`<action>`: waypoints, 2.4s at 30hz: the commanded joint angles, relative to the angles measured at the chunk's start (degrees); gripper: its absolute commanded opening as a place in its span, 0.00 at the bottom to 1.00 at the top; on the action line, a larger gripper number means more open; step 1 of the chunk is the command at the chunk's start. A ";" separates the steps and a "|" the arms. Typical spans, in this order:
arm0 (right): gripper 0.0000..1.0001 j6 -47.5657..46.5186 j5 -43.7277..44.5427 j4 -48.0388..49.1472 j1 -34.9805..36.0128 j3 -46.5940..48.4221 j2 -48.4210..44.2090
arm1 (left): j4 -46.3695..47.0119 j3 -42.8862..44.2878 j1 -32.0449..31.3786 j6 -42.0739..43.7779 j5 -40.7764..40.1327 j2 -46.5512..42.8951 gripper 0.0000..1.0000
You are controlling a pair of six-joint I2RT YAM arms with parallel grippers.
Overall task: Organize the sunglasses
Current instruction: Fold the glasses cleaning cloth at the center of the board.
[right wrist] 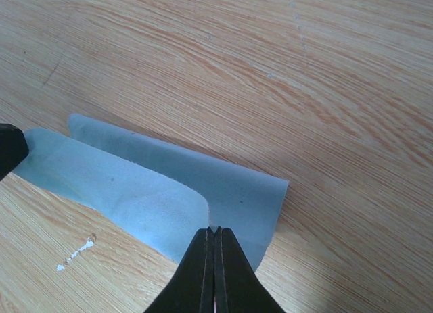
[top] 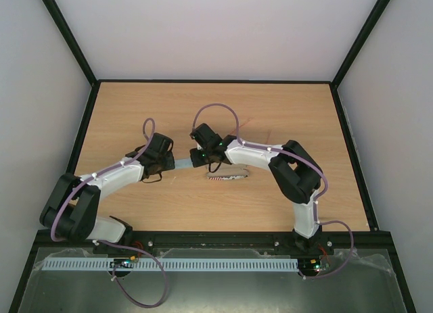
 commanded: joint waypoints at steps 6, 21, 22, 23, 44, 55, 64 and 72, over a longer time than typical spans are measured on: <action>0.01 0.81 0.80 1.14 0.34 -1.60 -2.05 | -1.10 -0.84 -0.24 -0.26 -0.67 -0.72 0.02; 0.01 1.00 0.54 1.27 0.42 -1.70 -1.63 | -0.67 -1.24 -0.24 -0.19 -0.77 -0.25 0.02; 0.01 1.01 0.53 1.27 0.42 -1.74 -1.78 | -0.60 -1.28 -0.24 -0.26 -0.76 -0.31 0.02; 0.01 1.01 0.52 1.28 0.40 -1.82 -1.87 | -0.51 -1.34 -0.24 -0.28 -0.70 -0.37 0.02; 0.01 1.18 0.83 1.31 0.56 -2.78 -3.44 | -0.80 -2.17 -0.41 -0.87 -0.58 -1.83 0.02; 0.01 1.40 1.16 1.33 0.77 -1.95 -1.92 | -0.28 -1.65 -0.39 -1.29 -0.94 -0.18 0.02; 0.01 1.36 2.19 0.49 0.73 0.66 0.40 | 0.12 -0.21 -0.33 -1.17 -1.38 1.90 0.02; 0.01 0.88 2.35 -0.38 0.69 3.25 2.59 | 0.22 1.30 -0.16 -1.01 -1.88 3.30 0.02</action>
